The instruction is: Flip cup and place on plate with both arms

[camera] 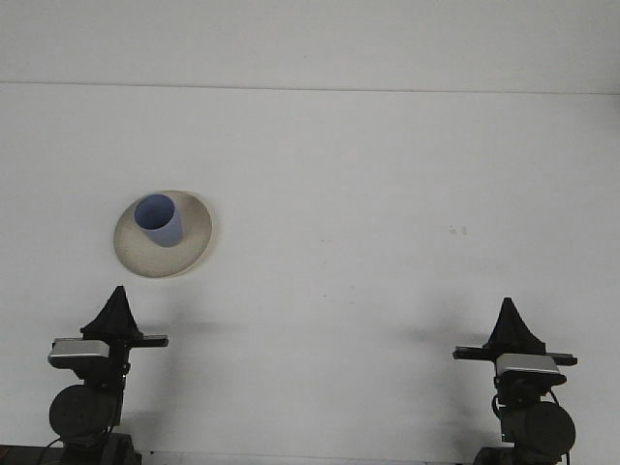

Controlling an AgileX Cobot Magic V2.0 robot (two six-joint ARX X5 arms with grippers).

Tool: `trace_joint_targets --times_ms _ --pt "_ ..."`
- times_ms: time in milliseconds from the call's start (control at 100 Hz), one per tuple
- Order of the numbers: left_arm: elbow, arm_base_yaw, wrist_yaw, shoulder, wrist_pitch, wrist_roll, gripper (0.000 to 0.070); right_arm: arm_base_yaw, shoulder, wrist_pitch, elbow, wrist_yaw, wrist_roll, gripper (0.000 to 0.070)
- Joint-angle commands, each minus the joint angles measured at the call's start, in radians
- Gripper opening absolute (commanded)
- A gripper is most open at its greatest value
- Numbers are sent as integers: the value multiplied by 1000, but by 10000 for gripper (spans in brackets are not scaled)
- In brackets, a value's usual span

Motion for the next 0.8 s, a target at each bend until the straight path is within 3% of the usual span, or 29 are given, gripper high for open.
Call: trace_joint_targets --times_ms 0,790 --pt "-20 1 2 -1 16 -5 11 -1 0 43 -22 2 17 0" --pt "-20 1 2 -1 15 -5 11 -1 0 32 -29 2 25 0"
